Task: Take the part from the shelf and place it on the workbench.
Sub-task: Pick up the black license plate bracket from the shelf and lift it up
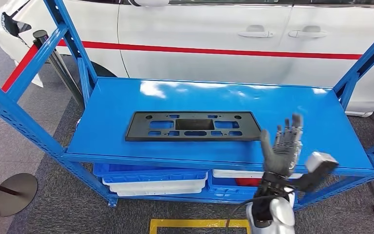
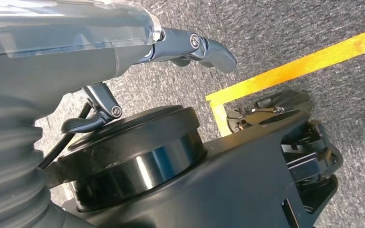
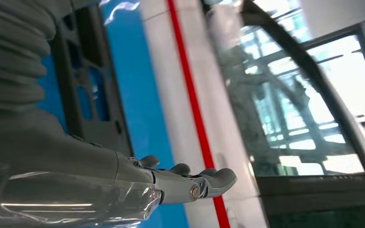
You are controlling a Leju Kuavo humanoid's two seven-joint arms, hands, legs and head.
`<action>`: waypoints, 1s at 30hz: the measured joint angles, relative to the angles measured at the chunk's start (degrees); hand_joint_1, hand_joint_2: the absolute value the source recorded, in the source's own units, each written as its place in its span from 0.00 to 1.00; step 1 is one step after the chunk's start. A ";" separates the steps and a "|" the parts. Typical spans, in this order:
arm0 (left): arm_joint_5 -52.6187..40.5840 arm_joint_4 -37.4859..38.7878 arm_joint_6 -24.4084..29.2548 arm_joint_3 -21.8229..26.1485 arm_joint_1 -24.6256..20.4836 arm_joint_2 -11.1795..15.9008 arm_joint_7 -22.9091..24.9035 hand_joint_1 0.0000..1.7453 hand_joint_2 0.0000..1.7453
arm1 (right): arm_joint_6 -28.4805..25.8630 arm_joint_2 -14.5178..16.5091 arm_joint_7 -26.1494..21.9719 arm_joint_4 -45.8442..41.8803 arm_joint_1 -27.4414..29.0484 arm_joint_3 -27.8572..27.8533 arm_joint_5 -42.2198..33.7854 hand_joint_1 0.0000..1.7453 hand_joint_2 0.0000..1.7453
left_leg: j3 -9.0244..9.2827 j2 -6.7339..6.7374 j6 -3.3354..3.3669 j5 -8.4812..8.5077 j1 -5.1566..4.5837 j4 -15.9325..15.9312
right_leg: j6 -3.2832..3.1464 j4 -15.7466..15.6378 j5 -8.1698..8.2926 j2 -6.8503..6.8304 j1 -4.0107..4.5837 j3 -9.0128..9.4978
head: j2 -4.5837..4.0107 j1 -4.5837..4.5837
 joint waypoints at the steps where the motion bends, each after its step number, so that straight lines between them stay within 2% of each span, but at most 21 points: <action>1: -0.29 0.00 -0.09 -0.09 -0.04 0.00 0.14 0.00 1.00 | -4.66 -0.18 -0.89 1.66 -0.56 2.49 4.30 0.00 0.00 | 0.00 -0.03 0.01 0.01 0.00 0.00 | 0.00 0.00 0.00 -0.04 -0.01 -0.01 | 0.00 0.00; 3: -1.07 0.00 -0.34 -0.31 -0.13 -0.01 0.42 0.00 1.00 | -16.47 -0.50 -4.72 4.03 -1.44 7.42 14.56 0.00 0.00 | -0.03 -0.08 0.02 0.03 0.00 0.00 | 0.00 0.00 0.00 -0.10 -0.01 -0.03 | 0.00 0.00; 5: -2.01 0.00 -0.68 -0.84 -0.38 -0.02 0.86 0.00 1.00 | -25.38 -0.76 -8.98 5.12 -2.16 11.56 27.67 0.00 0.00 | -0.03 -0.03 0.02 0.03 0.00 0.00 | 0.00 0.01 0.00 -0.03 -0.01 -0.06 | 0.00 -0.01; 6: -2.42 0.00 -0.84 -1.15 -0.59 -0.04 1.15 0.00 1.00 | -27.43 -0.81 -10.49 5.34 -2.40 12.98 35.43 0.00 0.00 | -0.03 -0.01 0.01 0.03 0.00 0.00 | 0.00 0.01 0.00 -0.01 -0.01 -0.06 | 0.00 -0.01; 9: -2.92 0.00 -1.17 -1.72 -1.11 -0.09 1.72 0.00 1.00 | -27.95 -0.61 -11.36 6.41 -2.99 14.44 54.73 0.00 0.00 | -0.04 -0.13 0.01 0.03 0.01 -0.02 | -0.01 0.01 -0.01 -0.10 0.01 -0.01 | 0.00 0.00; 12: -3.07 0.00 -1.37 -2.02 -1.32 -0.09 1.59 0.00 1.00 | -27.95 -0.50 -5.28 12.64 -5.23 15.80 62.41 0.00 0.00 | -0.04 -0.12 -0.01 0.06 0.01 -0.04 | 0.00 0.02 0.00 -0.06 0.01 -0.02 | 0.00 -0.01; 16: -3.34 0.00 -1.49 -2.31 -1.46 -0.09 1.47 0.00 1.00 | -27.95 -0.54 6.54 23.55 -10.95 21.47 64.43 0.00 1.00 | -0.04 -0.10 0.00 0.17 0.01 -0.04 | 0.04 0.04 0.05 -0.05 -0.01 -0.06 | 0.00 0.00; 22: -4.40 0.00 -1.78 -3.04 -1.58 -0.10 2.04 0.00 1.00 | -27.95 -0.50 12.09 33.88 -18.20 28.42 66.35 0.00 1.00 | -0.06 -0.13 0.02 0.21 0.00 -0.03 | 0.06 0.05 0.07 -0.06 -0.02 -0.06 | 0.00 0.00; 26: -4.87 0.00 -2.02 -3.54 -1.79 -0.09 2.52 0.00 1.00 | -27.95 -0.50 15.12 38.63 -21.80 31.77 70.77 0.00 1.00 | -0.07 -0.12 0.02 0.21 0.00 -0.02 | 0.06 0.05 0.07 -0.05 -0.03 -0.09 | 0.00 0.00; 30: -4.94 0.00 -2.01 -3.97 -1.87 -0.09 2.66 0.00 1.00 | -27.95 -0.44 16.41 42.45 -24.57 34.06 72.71 0.00 1.00 | -0.07 -0.12 0.02 0.21 0.00 -0.02 | 0.06 0.05 0.07 -0.06 -0.02 -0.09 | 0.00 0.00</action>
